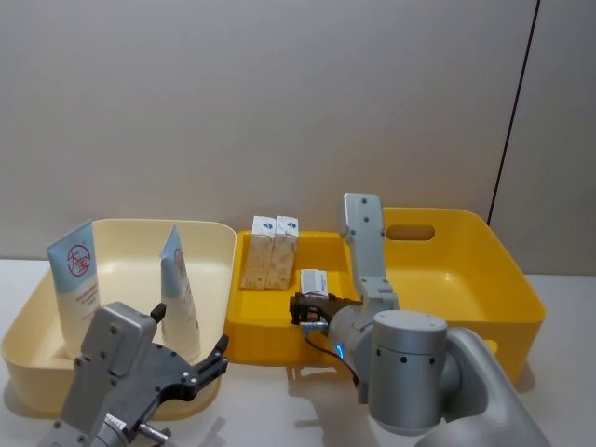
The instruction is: Bimanual collaborative sorting of washing and personal care products
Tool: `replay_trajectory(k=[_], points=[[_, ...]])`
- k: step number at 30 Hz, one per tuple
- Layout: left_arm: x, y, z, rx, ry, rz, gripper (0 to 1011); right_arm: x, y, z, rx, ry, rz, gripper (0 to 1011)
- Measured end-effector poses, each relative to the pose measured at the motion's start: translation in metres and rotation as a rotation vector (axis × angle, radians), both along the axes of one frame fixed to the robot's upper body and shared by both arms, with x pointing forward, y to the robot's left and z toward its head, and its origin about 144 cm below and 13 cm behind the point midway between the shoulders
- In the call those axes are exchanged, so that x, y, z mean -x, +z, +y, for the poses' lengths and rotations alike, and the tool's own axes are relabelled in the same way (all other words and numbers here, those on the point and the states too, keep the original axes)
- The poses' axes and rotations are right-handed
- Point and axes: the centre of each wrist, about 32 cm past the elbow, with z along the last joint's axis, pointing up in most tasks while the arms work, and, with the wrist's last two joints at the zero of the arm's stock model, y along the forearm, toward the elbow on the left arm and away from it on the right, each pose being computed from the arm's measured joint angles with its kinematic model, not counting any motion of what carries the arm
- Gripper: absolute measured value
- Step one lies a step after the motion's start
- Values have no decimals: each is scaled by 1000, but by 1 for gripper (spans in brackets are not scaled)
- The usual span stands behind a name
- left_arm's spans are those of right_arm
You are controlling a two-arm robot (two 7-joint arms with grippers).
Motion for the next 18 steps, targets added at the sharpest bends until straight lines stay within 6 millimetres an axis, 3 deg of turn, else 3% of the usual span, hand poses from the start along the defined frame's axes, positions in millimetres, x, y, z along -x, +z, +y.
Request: replay_trajectory(k=[18], points=[[0, 0, 0, 0, 0, 0, 1000, 9, 12, -11, -14, 9, -165, 444]])
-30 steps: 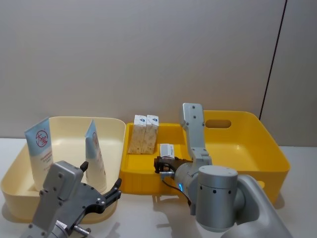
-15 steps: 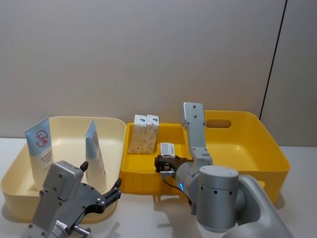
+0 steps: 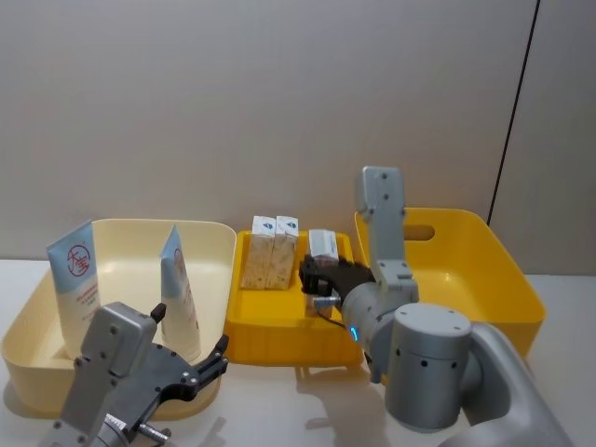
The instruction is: Bimanual collaborative sorting of washing and personal care products
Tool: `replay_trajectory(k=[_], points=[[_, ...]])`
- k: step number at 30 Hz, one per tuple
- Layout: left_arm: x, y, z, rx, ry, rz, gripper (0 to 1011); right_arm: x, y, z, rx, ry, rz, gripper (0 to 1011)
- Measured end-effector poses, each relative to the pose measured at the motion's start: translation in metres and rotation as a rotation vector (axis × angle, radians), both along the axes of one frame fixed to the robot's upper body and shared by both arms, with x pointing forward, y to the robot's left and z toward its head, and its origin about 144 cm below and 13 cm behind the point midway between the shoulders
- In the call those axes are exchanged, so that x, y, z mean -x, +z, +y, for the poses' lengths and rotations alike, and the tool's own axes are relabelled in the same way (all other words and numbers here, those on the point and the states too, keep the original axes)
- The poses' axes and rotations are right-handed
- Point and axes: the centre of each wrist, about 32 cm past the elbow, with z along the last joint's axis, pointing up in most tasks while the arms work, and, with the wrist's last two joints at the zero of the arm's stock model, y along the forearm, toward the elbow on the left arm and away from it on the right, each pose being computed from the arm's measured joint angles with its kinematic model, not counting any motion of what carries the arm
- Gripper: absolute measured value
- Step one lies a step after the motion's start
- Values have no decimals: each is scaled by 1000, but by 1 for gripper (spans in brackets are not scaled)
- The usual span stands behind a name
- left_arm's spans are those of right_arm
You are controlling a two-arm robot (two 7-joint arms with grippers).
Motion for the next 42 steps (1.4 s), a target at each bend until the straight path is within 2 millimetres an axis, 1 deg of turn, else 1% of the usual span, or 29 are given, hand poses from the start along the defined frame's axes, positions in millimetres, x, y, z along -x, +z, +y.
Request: replay_trajectory(k=[6, 16, 19, 20, 23, 24, 26, 28, 29, 30, 33, 42], points=[[0, 0, 0, 0, 0, 0, 1000, 4, 11, -6, -13, 8, -83, 444], [0, 0, 0, 0, 0, 0, 1000, 13, 36, -21, -37, 11, -235, 444], [0, 0, 0, 0, 0, 0, 1000, 17, 48, -31, -40, 0, -295, 444], [0, 0, 0, 0, 0, 0, 1000, 17, 48, -31, -40, 0, -295, 444], [0, 0, 0, 0, 0, 0, 999, 20, 59, -45, -31, -23, -347, 444], [0, 0, 0, 0, 0, 0, 1000, 20, 59, -45, -31, -23, -347, 444], [0, 0, 0, 0, 0, 0, 1000, 22, 66, -56, -17, -47, -375, 444], [0, 0, 0, 0, 0, 0, 1000, 23, 69, -61, -11, -58, -383, 444], [0, 0, 0, 0, 0, 0, 999, 24, 72, -66, -4, -71, -386, 444], [0, 0, 0, 0, 0, 0, 999, 24, 72, -66, -4, -71, -386, 444], [0, 0, 0, 0, 0, 0, 1000, 25, 76, -78, 10, -100, -379, 444], [0, 0, 0, 0, 0, 0, 999, 26, 75, -97, 31, -141, -310, 444]])
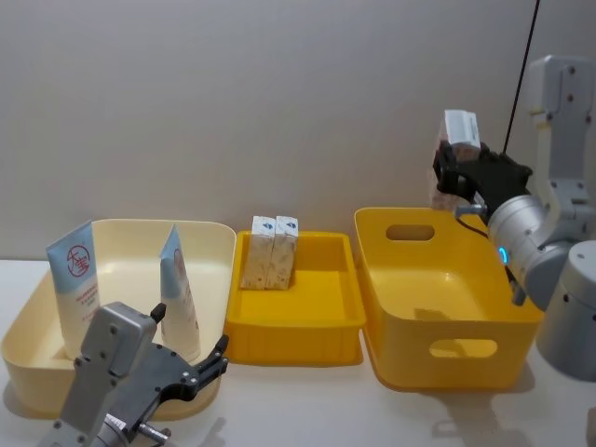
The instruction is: Bimanual collaborative sorting of washing and personal care products
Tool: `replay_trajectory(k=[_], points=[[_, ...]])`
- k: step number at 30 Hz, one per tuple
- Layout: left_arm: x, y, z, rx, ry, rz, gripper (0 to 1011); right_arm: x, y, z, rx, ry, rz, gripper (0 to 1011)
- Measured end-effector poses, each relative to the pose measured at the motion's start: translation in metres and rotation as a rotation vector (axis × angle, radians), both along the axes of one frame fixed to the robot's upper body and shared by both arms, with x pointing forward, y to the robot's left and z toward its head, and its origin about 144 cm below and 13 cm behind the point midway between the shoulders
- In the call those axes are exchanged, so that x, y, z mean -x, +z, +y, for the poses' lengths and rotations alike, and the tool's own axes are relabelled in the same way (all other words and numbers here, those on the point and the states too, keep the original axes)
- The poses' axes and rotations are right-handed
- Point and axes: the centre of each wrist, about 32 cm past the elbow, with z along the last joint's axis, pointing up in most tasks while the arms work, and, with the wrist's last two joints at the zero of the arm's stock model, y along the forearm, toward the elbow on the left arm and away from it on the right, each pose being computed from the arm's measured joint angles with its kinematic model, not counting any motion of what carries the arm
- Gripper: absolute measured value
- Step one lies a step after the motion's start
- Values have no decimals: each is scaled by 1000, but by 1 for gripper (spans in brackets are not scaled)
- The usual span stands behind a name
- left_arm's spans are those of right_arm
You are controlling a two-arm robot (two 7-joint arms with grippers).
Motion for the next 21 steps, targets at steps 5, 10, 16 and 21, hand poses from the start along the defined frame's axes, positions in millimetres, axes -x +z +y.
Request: replay_trajectory(k=[5, 10, 16, 21], points=[[0, 0, 0, 0, 0, 0, 1000, -2, -5, -7, -1, -13, 54, 444], [0, 0, 0, 0, 0, 0, 1000, -6, -13, -13, -5, -19, 123, 444], [0, 0, 0, 0, 0, 0, 1000, -12, -25, -18, -10, -23, 212, 507], [0, 0, 0, 0, 0, 0, 997, -17, -36, -22, -15, -26, 285, 675]])
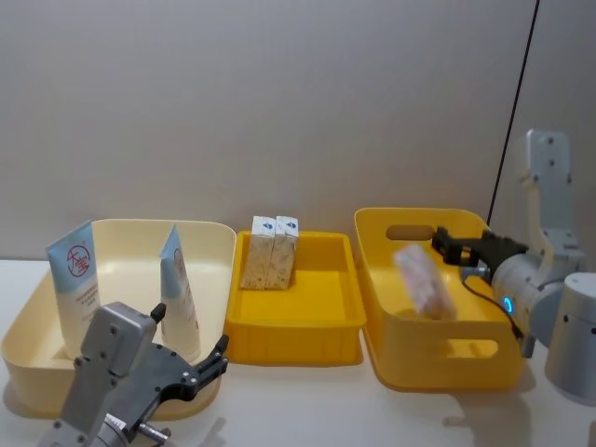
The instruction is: Bimanual collaborative sorting of washing and personal care products
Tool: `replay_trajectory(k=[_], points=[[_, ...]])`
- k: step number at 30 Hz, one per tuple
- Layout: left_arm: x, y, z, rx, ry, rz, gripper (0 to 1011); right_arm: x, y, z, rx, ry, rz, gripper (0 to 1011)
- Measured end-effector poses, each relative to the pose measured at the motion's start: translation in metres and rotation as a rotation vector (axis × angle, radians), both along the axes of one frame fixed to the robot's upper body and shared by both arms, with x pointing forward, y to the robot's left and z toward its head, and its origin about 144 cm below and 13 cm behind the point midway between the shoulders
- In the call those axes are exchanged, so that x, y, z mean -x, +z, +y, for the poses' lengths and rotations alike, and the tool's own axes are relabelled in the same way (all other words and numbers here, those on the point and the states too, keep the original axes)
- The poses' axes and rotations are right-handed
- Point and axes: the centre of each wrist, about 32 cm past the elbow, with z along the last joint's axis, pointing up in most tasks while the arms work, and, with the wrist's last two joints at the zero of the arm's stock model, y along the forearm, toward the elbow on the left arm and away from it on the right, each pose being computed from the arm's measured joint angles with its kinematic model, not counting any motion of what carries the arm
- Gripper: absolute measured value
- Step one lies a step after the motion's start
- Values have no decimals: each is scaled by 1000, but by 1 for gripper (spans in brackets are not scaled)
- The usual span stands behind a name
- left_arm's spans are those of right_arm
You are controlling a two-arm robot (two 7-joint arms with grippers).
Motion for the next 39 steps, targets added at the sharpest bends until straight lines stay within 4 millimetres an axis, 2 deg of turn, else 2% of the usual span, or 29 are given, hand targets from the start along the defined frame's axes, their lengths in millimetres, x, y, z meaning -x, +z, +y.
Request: replay_trajectory(k=[8, 12, 18, 26, 39], points=[[0, 0, 0, 0, 0, 0, 1000, -8, -15, -4, -11, -1, 92, 919], [0, 0, 0, 0, 0, 0, 1000, -10, -19, -5, -14, -1, 115, 994], [-2, 4, 0, -11, 1, -9, 1000, -13, -23, -6, -17, -1, 140, 1001], [-16, 28, 1, -49, -13, -53, 1000, -14, -27, -7, -20, -1, 161, 1001], [-33, 46, 4, -62, -30, -60, 1000, -9, -29, -6, -14, -1, 127, 1001]])
